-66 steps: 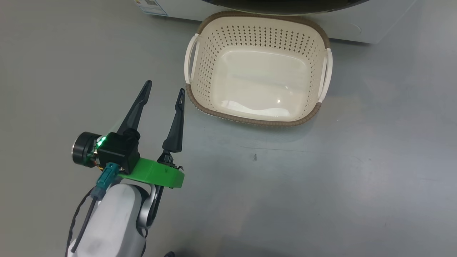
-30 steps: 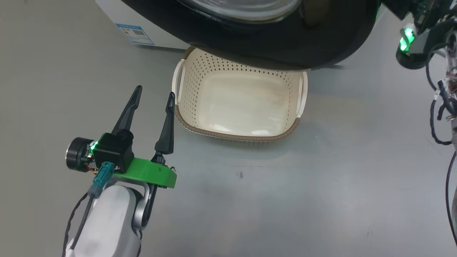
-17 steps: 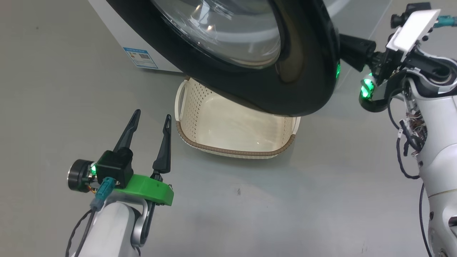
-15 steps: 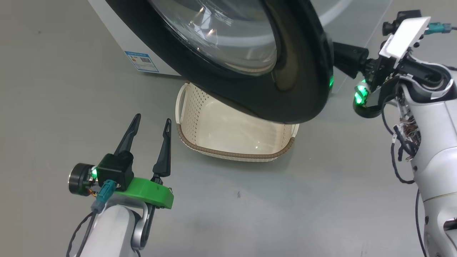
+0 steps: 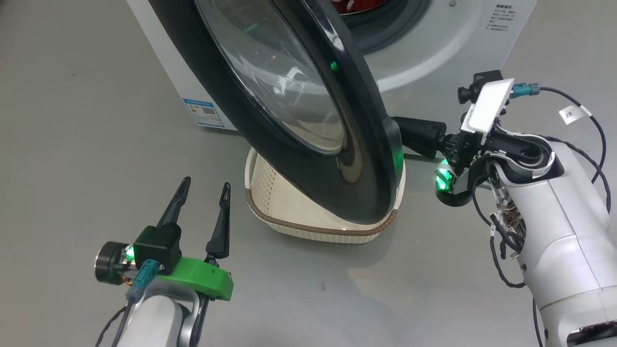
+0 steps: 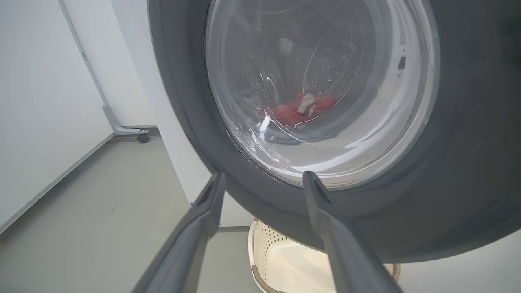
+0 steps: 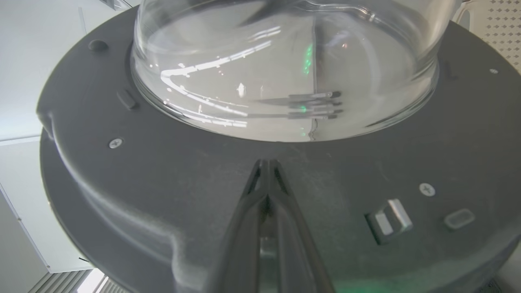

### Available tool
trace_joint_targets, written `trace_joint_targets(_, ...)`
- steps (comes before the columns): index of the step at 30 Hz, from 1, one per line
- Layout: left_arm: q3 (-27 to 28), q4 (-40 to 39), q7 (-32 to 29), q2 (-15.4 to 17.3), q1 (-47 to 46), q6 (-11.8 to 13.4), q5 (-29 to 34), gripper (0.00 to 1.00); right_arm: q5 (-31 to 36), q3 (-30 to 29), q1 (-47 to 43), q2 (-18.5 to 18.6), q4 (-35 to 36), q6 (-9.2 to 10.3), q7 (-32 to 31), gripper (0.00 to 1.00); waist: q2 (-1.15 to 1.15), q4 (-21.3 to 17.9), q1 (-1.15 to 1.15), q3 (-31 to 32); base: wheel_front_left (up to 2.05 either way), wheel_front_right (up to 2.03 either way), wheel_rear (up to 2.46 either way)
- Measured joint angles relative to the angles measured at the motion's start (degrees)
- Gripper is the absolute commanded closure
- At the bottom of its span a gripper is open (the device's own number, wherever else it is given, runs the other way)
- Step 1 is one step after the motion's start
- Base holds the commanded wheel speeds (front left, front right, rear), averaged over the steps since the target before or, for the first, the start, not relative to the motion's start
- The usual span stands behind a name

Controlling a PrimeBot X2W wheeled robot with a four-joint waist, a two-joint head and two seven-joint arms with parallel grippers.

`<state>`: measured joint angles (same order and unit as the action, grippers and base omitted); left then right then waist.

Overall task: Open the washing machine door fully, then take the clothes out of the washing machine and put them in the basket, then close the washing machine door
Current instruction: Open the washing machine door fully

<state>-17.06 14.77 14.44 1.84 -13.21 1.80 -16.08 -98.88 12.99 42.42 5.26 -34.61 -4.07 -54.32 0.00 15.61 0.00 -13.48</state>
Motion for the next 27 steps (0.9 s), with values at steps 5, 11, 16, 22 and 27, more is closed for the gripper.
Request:
trace_joint_targets(5,0.1,0.1,0.0,0.0,0.6,0.0,0.0,0.00,-0.4,1.5,-1.8,-0.3,0.8,-0.21,-0.4,1.00,0.00,0.7,0.00,1.2,0.00,0.00,0.00)
trace_joint_targets(11,0.3,0.4,0.0,0.0,1.3,0.0,0.0,0.00,-1.4,2.8,-4.4,-1.0,1.5,-0.52,-0.9,1.00,0.00,1.7,0.00,2.4,0.00,0.00,0.00)
trace_joint_targets(16,0.2,0.5,0.0,0.0,1.9,0.0,0.0,0.00,-2.5,4.1,-6.3,-1.2,2.5,-0.52,-0.8,1.00,0.00,3.0,0.00,3.0,0.00,0.00,0.00)
trace_joint_targets(22,0.2,0.4,0.0,0.0,2.1,-0.1,0.0,0.00,-4.0,6.0,-7.9,-1.2,3.8,-0.51,-0.7,1.00,0.00,4.7,0.00,3.4,0.00,0.00,0.00)
trace_joint_targets(27,0.2,0.4,0.0,0.1,2.4,-0.1,-0.1,0.00,-6.6,8.3,-9.2,-1.1,5.2,-0.47,0.3,1.00,0.00,6.3,0.00,3.6,0.00,0.00,0.00)
